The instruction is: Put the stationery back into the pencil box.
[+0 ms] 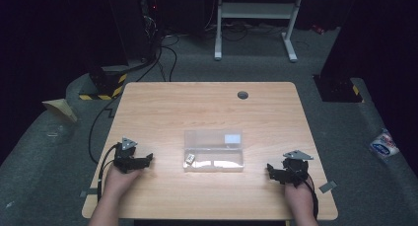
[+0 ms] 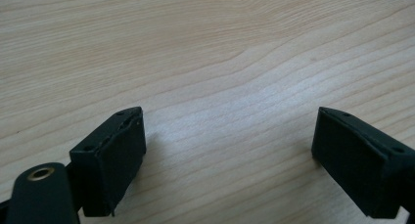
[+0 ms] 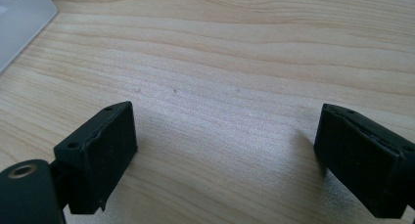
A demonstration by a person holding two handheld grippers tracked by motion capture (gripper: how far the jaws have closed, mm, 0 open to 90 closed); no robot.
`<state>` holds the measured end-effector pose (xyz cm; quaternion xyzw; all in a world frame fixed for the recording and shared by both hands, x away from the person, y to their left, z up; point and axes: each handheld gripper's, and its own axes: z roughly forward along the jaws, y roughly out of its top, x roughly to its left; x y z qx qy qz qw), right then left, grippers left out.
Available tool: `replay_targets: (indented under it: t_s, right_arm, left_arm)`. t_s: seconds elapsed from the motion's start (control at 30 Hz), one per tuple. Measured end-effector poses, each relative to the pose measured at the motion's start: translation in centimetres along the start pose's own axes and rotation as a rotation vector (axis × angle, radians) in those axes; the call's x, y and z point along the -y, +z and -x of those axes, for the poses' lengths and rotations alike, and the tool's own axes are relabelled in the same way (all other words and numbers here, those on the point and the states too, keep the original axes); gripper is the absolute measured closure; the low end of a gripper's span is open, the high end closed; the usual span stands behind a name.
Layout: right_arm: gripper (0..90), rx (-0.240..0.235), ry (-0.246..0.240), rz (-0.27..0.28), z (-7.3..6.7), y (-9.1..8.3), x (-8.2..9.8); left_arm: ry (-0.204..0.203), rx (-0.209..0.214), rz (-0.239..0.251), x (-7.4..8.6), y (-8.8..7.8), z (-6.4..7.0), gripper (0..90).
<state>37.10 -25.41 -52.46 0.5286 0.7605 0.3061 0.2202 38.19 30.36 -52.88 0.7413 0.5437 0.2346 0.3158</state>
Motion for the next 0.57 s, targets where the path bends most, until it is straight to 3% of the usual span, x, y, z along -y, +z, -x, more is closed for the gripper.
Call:
replay_targets:
  t_s: [0.1, 0.13, 0.23, 0.33, 0.57]
  right_arm:
    - [8.2, 0.000, -0.001, 0.000, 0.0, 0.0, 0.0]
    - [8.2, 0.000, -0.001, 0.000, 0.0, 0.0, 0.0]
    - [8.2, -0.001, -0.001, 0.000, 0.0, 0.0, 0.0]
    - [8.2, -0.002, -0.004, 0.000, 0.0, 0.0, 0.0]
    - [8.2, -0.002, -0.005, -0.001, 0.0, 0.0, 0.0]
  left_arm:
    - [-0.005, -0.014, 0.012, 0.0, 0.0, 0.4, 13.7]
    - [-0.006, -0.014, 0.020, 0.0, 0.0, 0.7, 18.1]
    - [0.048, -0.047, 0.039, 0.0, -0.1, 1.4, 20.3]
    - [0.074, -0.052, 0.048, 0.0, -0.1, 1.7, 22.1]
    - [0.035, -0.024, 0.036, 0.0, 0.0, 1.3, 22.1]
